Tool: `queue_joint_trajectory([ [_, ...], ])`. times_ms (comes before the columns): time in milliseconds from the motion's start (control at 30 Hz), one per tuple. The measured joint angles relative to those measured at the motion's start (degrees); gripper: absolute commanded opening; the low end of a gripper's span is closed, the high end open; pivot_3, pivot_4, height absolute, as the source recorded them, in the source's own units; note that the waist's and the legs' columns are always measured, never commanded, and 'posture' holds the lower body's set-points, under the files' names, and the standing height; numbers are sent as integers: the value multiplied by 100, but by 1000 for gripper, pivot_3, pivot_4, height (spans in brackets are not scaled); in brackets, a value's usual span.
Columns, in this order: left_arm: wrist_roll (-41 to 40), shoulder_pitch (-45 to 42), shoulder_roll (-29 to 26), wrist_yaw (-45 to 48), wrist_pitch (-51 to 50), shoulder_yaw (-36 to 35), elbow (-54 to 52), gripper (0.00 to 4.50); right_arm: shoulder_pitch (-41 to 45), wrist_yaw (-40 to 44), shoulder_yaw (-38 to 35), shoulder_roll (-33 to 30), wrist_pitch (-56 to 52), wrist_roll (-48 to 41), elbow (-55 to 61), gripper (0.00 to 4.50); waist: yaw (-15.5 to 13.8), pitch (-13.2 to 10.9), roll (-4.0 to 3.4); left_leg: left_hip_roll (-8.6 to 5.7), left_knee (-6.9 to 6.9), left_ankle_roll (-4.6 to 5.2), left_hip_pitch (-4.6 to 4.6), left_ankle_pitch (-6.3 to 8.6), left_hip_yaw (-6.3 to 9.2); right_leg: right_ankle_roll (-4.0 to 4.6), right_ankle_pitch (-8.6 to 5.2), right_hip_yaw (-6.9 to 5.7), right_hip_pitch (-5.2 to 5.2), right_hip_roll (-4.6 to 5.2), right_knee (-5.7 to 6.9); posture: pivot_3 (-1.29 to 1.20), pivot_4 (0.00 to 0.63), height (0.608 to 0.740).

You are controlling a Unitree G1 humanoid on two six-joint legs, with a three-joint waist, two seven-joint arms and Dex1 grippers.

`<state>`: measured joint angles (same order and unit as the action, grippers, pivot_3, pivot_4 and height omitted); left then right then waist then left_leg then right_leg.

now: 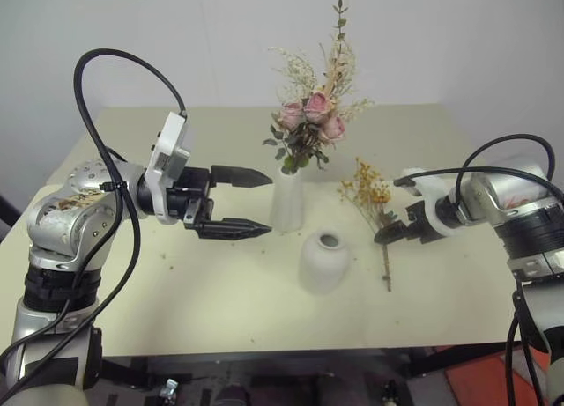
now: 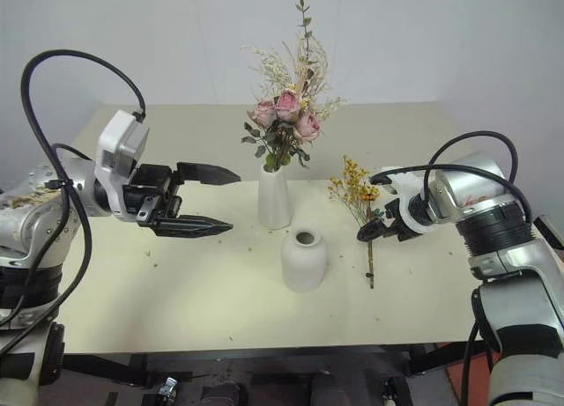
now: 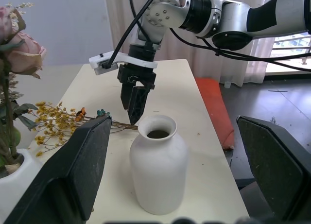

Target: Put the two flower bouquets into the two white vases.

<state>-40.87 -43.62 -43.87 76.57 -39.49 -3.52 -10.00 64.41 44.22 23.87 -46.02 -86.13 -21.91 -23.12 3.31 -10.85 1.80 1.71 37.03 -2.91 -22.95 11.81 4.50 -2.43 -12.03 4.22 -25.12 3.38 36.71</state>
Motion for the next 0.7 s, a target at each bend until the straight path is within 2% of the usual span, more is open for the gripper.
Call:
queue_joint_trajectory([
  [233, 0, 11, -2, 9, 21, 0, -18, 4475, 305, -67, 502, 771, 721, 730, -1293, 4500, 92, 0, -1, 2, 0, 0, 3, 0, 0, 3, 3, 1, -1, -2, 5, 0, 150, 740],
  [333, 0, 95, -11, -62, 23, -6, -39, 4500, 395, 12, 519, 949, 1123, 958, -1635, 3923, 86, -1, -1, 2, 0, 0, 4, 0, 1, 10, 7, 1, -1, -3, 5, 0, 150, 740],
  [500, 1, 152, -57, -161, 28, -10, -46, 4500, 478, 24, 400, 1170, 1769, 1245, -2036, 2155, 92, -1, -1, 3, -2, 0, 6, 0, 1, 9, 6, 1, -1, -5, 7, 0, 150, 740],
  [700, 5, 152, -81, -195, 68, -10, -38, 4500, 615, -242, -355, 1245, 1973, 1293, -2350, 168, 78, -2, -3, 2, -2, 0, 1, 0, 1, 15, 10, 0, -1, -3, 5, 0, 150, 740],
])
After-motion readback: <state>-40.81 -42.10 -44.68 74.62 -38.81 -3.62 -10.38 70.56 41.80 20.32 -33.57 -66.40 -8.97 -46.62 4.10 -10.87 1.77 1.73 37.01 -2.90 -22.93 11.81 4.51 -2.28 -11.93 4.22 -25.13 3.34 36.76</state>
